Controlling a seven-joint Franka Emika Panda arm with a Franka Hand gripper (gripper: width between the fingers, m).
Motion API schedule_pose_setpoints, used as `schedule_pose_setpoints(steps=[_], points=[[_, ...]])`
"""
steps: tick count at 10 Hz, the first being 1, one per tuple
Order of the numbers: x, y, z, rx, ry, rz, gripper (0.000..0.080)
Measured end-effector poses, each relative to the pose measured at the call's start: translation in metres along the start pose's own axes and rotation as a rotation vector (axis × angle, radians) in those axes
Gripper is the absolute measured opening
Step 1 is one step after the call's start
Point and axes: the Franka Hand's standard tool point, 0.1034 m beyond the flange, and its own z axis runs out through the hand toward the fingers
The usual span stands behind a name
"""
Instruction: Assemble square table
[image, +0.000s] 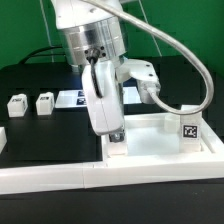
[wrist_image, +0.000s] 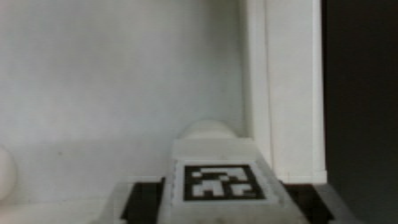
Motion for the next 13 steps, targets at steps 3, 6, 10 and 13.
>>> schedule_pose_setpoints(steps=[3, 6, 10, 13], points=[[0.000, 0.000, -0.001, 0.052, 0.039, -0.471, 0.0510], [0.001, 0.005, 0.002, 0.041, 0.044, -0.748, 0.0647], [0.002, 0.001, -0.009, 0.014, 0.133, -1.387, 0.0649], [0.003, 0.002, -0.007, 0.015, 0.129, -1.314, 0.0530]])
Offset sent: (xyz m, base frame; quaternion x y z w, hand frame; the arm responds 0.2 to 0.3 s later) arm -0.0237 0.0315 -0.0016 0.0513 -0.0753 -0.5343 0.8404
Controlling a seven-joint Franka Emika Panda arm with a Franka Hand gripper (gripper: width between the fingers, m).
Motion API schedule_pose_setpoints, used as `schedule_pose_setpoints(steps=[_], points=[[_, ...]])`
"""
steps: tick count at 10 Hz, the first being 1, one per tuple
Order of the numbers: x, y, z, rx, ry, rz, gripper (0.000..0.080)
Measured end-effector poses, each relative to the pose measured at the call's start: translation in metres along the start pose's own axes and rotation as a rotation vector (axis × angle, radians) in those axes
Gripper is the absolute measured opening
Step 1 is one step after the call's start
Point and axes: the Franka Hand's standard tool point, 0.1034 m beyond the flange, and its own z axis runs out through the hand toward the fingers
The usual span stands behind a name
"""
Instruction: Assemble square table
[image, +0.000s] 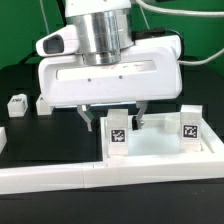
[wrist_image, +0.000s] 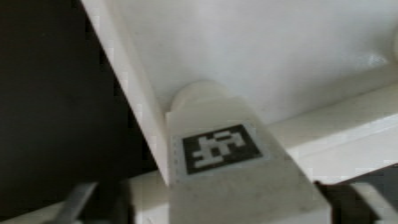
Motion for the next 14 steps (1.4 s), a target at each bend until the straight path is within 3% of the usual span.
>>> schedule_pose_setpoints(steps=[1, 2, 3, 6, 8, 10, 13, 14], points=[[-0.0002, -0.0001, 0.0003, 0.000, 0.000, 0.076, 0.0346], [-0.0002, 0.0000, 0.0004, 0.000, 0.000, 0.143, 0.0288], [-0.0003, -0.0001, 0.0005, 0.001, -0.001, 0.201, 0.0288], [0.0009, -0.0030, 0.0006, 0.019, -0.100, 0.744, 0.0288], [0.0062, 0.0011, -0.0012, 0.007, -0.218, 1.045, 0.0288], [0.0056, 0.0038, 0.0001, -0.023, -0.235, 1.255, 0.0290], [0.0035, 0.0039, 0.0017, -0.025, -0.230, 1.225, 0.0291], [0.0012, 0.0032, 0.0040, -0.009, -0.194, 1.017, 0.0456]])
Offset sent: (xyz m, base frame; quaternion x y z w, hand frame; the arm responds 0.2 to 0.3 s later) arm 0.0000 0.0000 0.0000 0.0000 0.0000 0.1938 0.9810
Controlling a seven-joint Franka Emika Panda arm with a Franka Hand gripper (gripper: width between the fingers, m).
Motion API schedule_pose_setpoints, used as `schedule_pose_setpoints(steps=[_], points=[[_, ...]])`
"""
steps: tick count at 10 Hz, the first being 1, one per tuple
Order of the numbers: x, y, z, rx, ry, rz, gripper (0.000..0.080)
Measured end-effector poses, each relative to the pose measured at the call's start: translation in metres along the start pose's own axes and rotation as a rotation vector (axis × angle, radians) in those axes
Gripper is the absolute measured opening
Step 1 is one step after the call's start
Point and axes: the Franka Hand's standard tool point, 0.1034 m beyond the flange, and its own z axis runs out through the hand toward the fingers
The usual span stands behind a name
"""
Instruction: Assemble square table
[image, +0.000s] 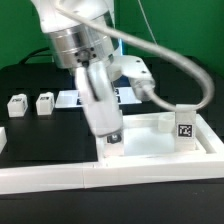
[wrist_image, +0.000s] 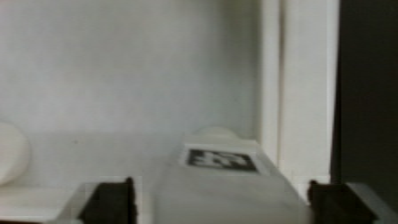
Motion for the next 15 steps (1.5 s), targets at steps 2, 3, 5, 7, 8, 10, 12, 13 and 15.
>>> schedule_pose_setpoints(steps=[2, 3, 5, 7, 8, 10, 12, 13, 15], points=[[-0.0061, 0.0026, 0.0096, 0.030, 0.057, -0.441, 0.0635], [-0.0048, 0.0027, 0.0093, 0.026, 0.059, -0.506, 0.0635], [-0.0021, 0.0039, 0.0096, 0.012, 0.068, -0.701, 0.0649], [0.0000, -0.0001, 0.0053, -0.021, 0.130, -1.038, 0.0649], [0.0000, -0.0031, -0.0002, -0.005, 0.169, -1.083, 0.0649], [0.0011, -0.0008, 0.0025, -0.006, 0.165, -1.036, 0.0521], [0.0009, -0.0002, 0.0034, 0.004, 0.161, -0.906, 0.0385], [0.0008, -0.0002, 0.0034, 0.010, 0.160, -0.831, 0.0283], [0.0011, -0.0003, 0.0036, 0.022, 0.158, -0.678, 0.0283]])
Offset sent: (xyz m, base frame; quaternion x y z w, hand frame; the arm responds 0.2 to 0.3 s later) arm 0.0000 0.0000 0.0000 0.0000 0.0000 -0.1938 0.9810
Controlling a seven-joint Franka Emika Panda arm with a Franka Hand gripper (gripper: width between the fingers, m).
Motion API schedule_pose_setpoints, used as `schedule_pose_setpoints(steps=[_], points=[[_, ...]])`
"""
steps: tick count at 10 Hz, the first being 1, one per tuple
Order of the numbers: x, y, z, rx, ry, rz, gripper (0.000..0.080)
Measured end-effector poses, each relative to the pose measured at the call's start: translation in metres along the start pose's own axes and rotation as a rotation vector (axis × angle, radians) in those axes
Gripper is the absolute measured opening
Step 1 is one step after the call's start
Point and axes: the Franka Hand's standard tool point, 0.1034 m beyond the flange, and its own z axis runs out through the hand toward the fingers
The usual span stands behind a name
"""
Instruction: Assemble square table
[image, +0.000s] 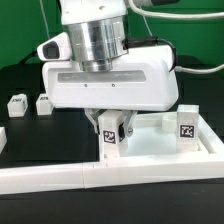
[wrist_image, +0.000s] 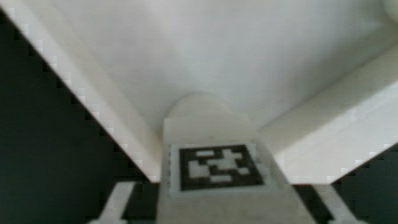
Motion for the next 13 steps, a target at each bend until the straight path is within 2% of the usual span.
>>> schedule_pose_setpoints(steps=[1, 4, 5, 7, 10, 13], points=[[0.000, -0.001, 0.000, -0.003, -0.004, 0.148, 0.0283], [-0.007, -0.012, 0.002, -0.032, -0.084, 0.547, 0.0284], [-0.007, -0.013, 0.003, -0.034, -0.101, 0.651, 0.0284], [-0.008, -0.012, 0.005, -0.016, -0.107, 0.963, 0.0283], [-0.009, -0.011, 0.006, -0.025, -0.102, 1.172, 0.0283], [-0.008, -0.011, 0.005, -0.031, -0.096, 1.223, 0.0297]])
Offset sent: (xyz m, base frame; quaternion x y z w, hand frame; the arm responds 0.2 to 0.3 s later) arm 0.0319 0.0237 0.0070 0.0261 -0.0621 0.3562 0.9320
